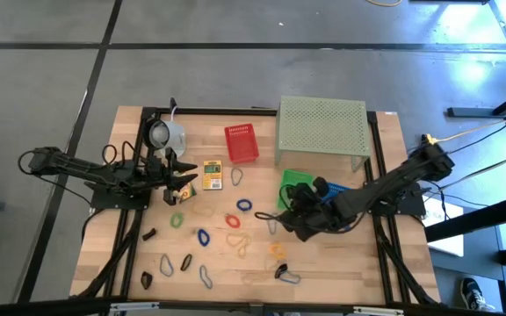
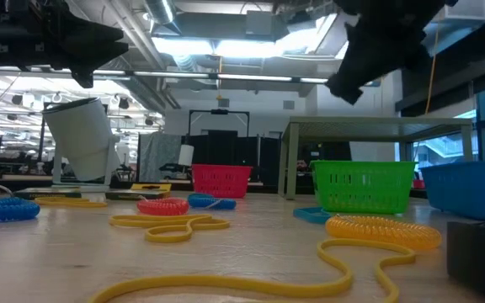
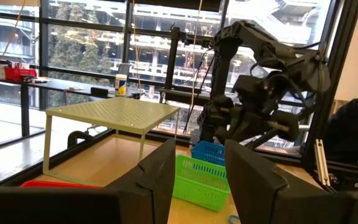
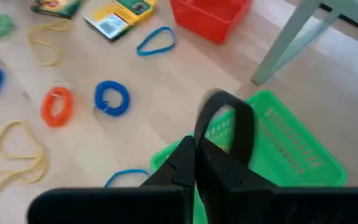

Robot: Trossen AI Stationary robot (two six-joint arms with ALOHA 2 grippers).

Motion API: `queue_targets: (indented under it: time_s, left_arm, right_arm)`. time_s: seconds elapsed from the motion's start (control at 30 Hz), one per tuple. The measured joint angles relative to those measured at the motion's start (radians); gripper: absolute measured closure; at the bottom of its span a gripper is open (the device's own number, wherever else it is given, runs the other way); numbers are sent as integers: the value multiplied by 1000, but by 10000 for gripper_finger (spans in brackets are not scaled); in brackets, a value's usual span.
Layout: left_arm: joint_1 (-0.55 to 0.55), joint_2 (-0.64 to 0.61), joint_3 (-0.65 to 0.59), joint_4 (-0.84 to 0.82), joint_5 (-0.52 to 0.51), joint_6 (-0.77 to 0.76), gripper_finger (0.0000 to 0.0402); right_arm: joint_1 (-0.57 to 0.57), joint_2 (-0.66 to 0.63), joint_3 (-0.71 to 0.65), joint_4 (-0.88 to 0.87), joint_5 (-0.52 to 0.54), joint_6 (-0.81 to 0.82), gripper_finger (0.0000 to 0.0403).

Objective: Pick & Place Office Desk Supplies
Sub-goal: Put the black rubber band into the green bin

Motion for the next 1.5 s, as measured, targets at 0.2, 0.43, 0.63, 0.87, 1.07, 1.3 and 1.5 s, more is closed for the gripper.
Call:
queue_targets:
  time_s: [0.2,0.43,0.63,0.87,1.07,1.3,1.5]
  left_arm:
    - [0,0,0,0,0,0,269]
    - [0,0,0,0,0,0,269]
    - [0,0,0,0,0,0,269]
    - [0,0,0,0,0,0,269]
    - [0,0,0,0,0,0,269]
    - [0,0,0,0,0,0,270]
    - [0,0,0,0,0,0,270]
  right_arm:
    - [-42,47,0,1,-105,0,391]
    - [-66,88,1,-8,-181,0,391]
    - [-79,120,0,-14,-234,0,391]
    - [-89,151,1,-17,-236,0,391]
    - [-99,161,0,-24,-235,0,391]
    - [-99,161,0,-22,-235,7,383]
    - [-99,161,0,-22,-232,7,360]
